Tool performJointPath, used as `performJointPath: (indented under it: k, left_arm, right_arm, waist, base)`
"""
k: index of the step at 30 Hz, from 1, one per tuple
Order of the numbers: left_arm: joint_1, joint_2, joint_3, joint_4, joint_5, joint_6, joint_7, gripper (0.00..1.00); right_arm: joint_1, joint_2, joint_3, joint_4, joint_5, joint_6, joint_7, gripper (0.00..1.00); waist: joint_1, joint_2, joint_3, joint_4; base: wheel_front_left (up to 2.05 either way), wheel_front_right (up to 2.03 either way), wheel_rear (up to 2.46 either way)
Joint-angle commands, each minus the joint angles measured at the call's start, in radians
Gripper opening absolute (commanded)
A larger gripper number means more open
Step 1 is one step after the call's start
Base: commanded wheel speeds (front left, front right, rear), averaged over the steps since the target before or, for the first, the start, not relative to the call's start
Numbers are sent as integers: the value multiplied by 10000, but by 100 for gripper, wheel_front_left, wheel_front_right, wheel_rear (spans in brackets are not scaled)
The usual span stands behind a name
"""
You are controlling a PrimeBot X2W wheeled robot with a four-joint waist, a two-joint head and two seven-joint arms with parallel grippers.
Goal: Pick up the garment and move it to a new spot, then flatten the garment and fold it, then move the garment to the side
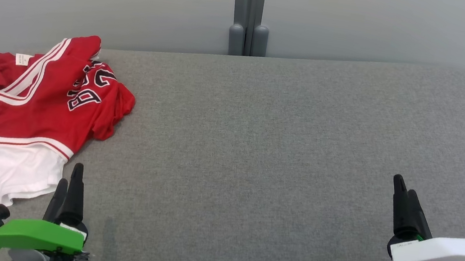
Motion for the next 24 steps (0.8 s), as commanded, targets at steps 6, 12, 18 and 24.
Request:
performJointPath:
  k: [6,12,18,24]
  left_arm:
    - [110,69,-108,-412,1810,32,-272,100]
    - [258,104,-193,-535,3040,91,-462,100]
    - [358,112,-227,-654,3980,253,-641,100]
    - [471,162,-335,-671,4798,323,-812,100]
  right_arm:
    - [-104,-142,134,-304,-1467,3,-290,100]
    - [-109,-212,274,-210,-2649,3,-480,100]
    - [-126,-256,326,-89,-3663,3,-658,100]
    - [-90,-291,399,62,-4482,4,-828,100]
  waist:
    - [0,-1,-7,15]
    - [0,-1,-9,25]
    - [0,-1,-8,40]
    - [0,-1,-25,48]
  base:
    - [0,0,0]
    - [0,0,0]
    - [0,0,0]
    - [0,0,0]
